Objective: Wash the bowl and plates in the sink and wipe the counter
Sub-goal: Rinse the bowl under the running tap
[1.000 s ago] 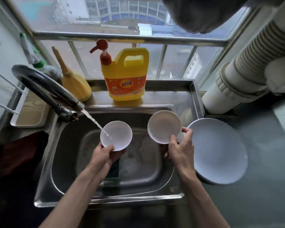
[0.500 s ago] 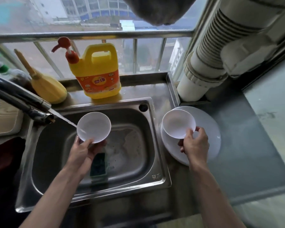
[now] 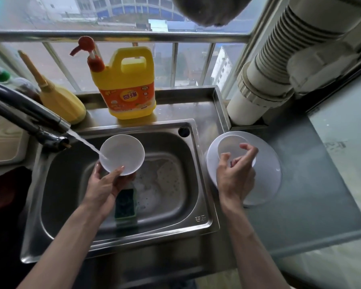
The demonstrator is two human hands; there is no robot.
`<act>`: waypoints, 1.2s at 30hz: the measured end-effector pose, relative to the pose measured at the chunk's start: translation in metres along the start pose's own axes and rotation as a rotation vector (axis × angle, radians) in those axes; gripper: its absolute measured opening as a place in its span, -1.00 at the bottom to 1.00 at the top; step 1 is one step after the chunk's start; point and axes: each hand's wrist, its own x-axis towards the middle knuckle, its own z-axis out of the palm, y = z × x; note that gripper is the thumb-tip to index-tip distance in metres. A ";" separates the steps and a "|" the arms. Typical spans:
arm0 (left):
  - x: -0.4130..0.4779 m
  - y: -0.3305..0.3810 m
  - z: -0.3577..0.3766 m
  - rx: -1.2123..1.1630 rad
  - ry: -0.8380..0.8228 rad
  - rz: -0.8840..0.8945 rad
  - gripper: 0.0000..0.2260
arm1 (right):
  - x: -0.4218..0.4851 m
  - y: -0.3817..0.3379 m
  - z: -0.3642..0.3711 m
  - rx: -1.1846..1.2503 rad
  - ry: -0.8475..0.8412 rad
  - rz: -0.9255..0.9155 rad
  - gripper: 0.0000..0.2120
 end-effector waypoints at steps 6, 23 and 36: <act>-0.007 0.011 -0.002 0.016 -0.026 0.034 -0.49 | -0.036 -0.040 0.049 0.172 -0.407 -0.211 -0.82; 0.005 0.033 -0.026 0.953 0.232 0.332 -0.68 | -0.102 -0.091 0.131 -0.294 -0.838 -0.335 -0.81; 0.002 0.038 -0.036 0.332 0.018 -0.021 -0.67 | -0.116 -0.092 0.136 0.205 -1.276 0.361 -0.75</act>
